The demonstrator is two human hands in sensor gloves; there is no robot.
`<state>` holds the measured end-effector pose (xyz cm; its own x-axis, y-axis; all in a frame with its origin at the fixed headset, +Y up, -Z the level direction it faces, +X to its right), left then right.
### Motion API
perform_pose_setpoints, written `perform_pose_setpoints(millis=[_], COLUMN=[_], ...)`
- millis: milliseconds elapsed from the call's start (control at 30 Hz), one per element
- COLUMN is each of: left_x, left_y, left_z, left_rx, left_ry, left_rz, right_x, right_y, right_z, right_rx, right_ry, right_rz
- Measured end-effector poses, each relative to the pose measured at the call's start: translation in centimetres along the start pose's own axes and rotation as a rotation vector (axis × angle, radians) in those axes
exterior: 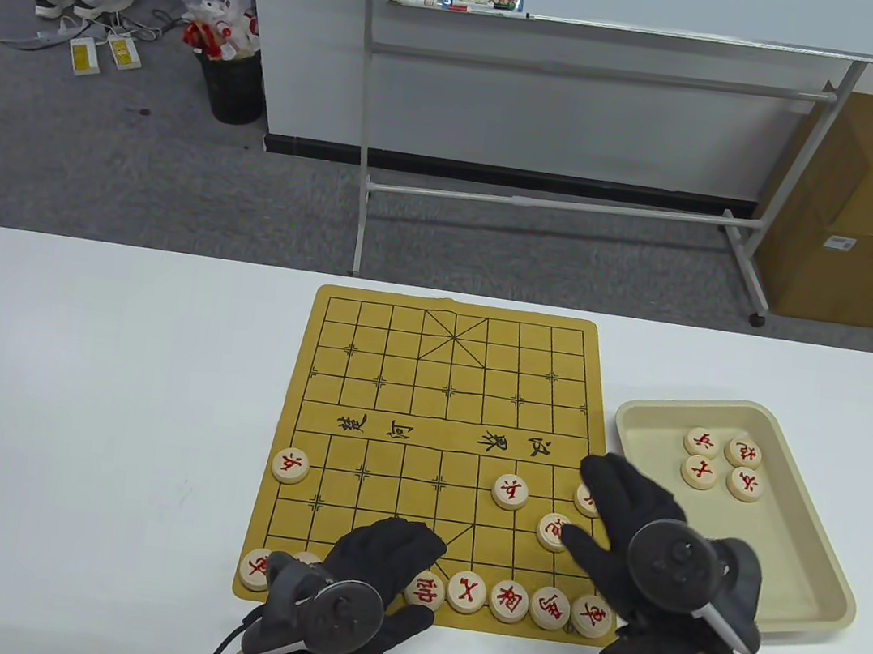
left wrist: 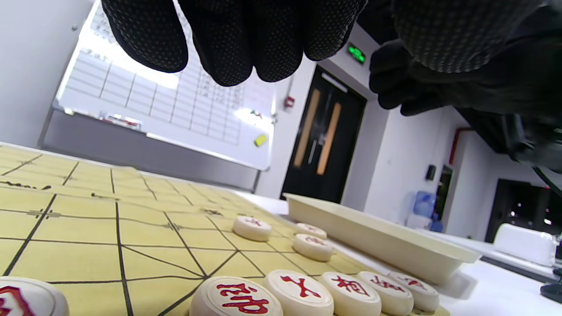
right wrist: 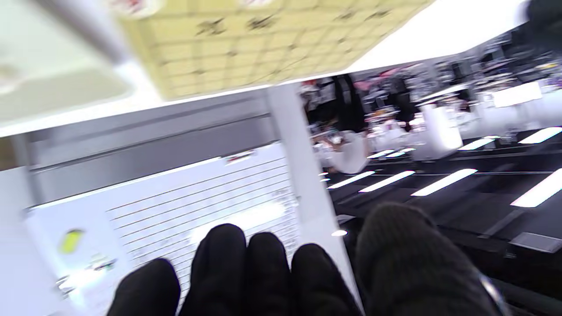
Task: Set up Chinese chess pieces
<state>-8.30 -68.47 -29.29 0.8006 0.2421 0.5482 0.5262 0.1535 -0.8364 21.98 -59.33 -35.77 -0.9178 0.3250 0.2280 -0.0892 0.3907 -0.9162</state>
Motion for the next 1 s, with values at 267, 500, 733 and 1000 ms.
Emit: perform_pose_setpoints(millis=[267, 500, 733, 1000], left_x=[-0.1, -0.8, -1.1, -1.1], left_y=[0.0, 0.1, 0.2, 0.1], left_z=[-0.2, -0.1, -0.2, 0.0], left_rx=[-0.008, -0.006, -0.016, -0.004], left_ry=[0.020, 0.017, 0.015, 0.011], left_rz=[0.000, 0.026, 0.031, 0.039], right_x=[-11.8, -17.9, -18.4, -18.1], right_y=[7.8, 9.1, 9.1, 8.9], right_z=[6.0, 12.7, 14.6, 15.1], right_rx=[0.192, 0.374, 0.372, 0.387], right_ry=[-0.466, -0.628, -0.685, -0.748], right_rz=[0.249, 0.429, 0.412, 0.376])
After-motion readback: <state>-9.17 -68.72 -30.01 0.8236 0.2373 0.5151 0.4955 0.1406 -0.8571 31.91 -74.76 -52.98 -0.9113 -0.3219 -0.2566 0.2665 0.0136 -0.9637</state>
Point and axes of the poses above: the tracker on the back of each hand, its own x axis roughly to the thumb side, its own y axis roughly from the wrist to the fingertips, z = x × y, the point moved 3 cm from there along y, roughly from the wrist to the fingertips, and after that the axes turned 9 degrees about -x, right-handed, at the moved point
